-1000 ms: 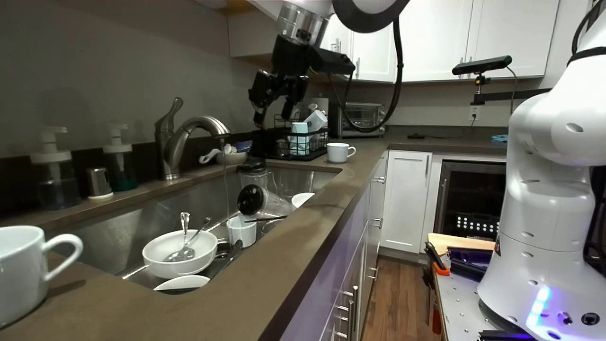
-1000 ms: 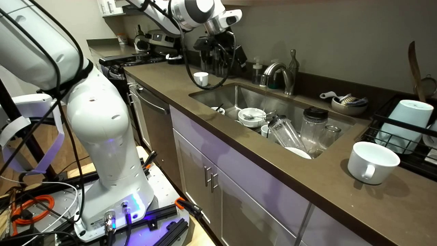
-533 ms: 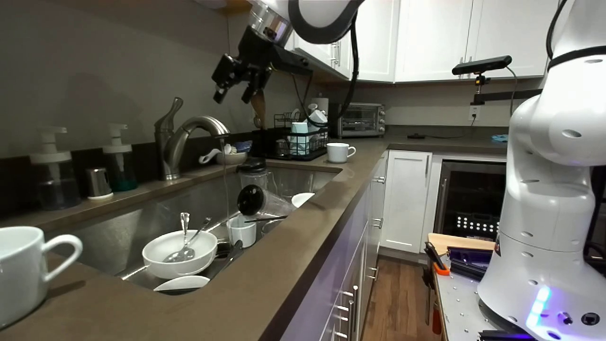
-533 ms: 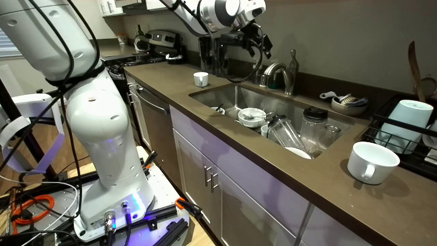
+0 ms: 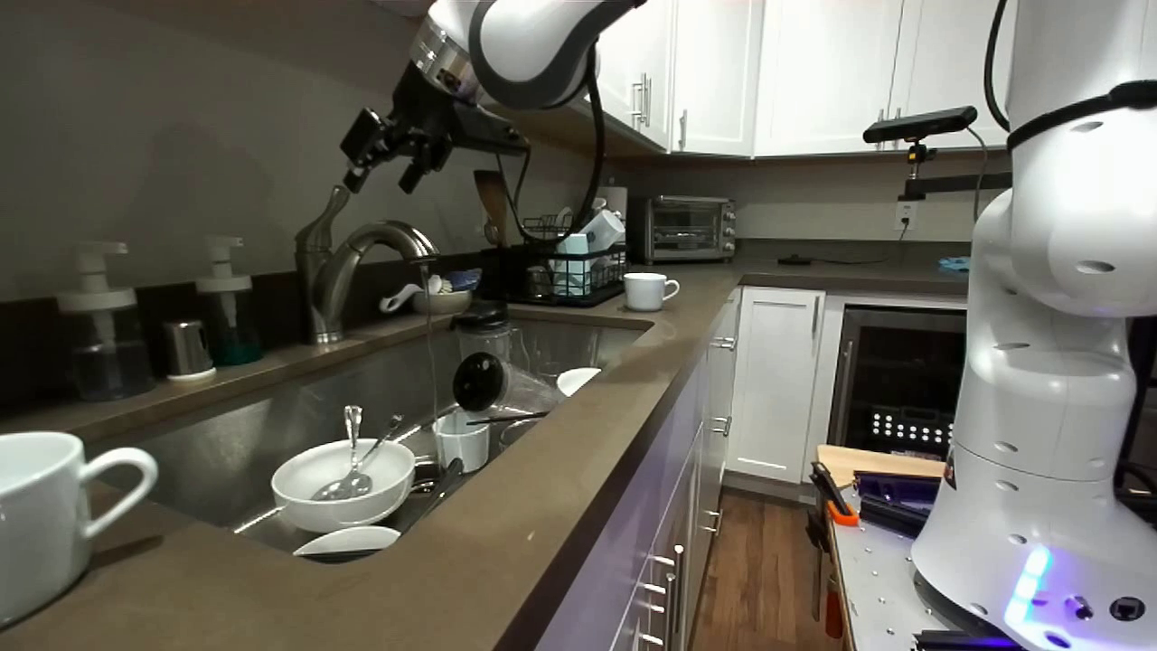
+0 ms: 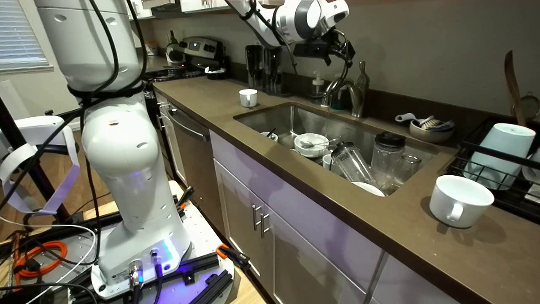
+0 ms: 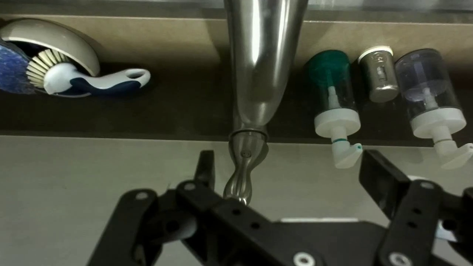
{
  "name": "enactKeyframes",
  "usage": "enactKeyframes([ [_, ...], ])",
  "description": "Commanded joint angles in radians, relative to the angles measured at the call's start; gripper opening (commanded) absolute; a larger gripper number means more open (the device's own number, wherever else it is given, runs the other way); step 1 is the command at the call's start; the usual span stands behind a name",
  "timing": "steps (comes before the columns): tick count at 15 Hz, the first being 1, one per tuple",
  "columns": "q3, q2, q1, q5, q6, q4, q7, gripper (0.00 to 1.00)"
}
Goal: Push the faucet handle downwards
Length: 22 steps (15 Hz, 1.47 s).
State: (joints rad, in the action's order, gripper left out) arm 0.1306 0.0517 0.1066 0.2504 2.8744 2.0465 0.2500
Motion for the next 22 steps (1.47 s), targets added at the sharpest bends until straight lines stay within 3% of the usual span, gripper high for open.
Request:
enactKeyframes([
  [1,0.000,0.009,0.000,0.000,0.000,-0.008,-0.003,1.00],
  [11,-0.007,0.085,-0.004,0.013,0.139,-0.077,0.016,1.00],
  [12,-0.004,0.103,-0.003,0.005,0.145,-0.094,0.003,0.82],
  [13,-0.002,0.120,-0.002,0.000,0.150,-0.110,-0.004,0.74],
  [19,-0.006,0.215,-0.003,0.006,0.145,-0.227,-0.008,0.34],
  [20,-0.014,0.221,-0.008,0.018,0.140,-0.243,-0.003,0.40],
  [21,-0.019,0.228,-0.011,0.024,0.141,-0.256,0.000,0.34],
  [22,-0.032,0.231,-0.018,0.037,0.141,-0.269,0.010,0.19],
])
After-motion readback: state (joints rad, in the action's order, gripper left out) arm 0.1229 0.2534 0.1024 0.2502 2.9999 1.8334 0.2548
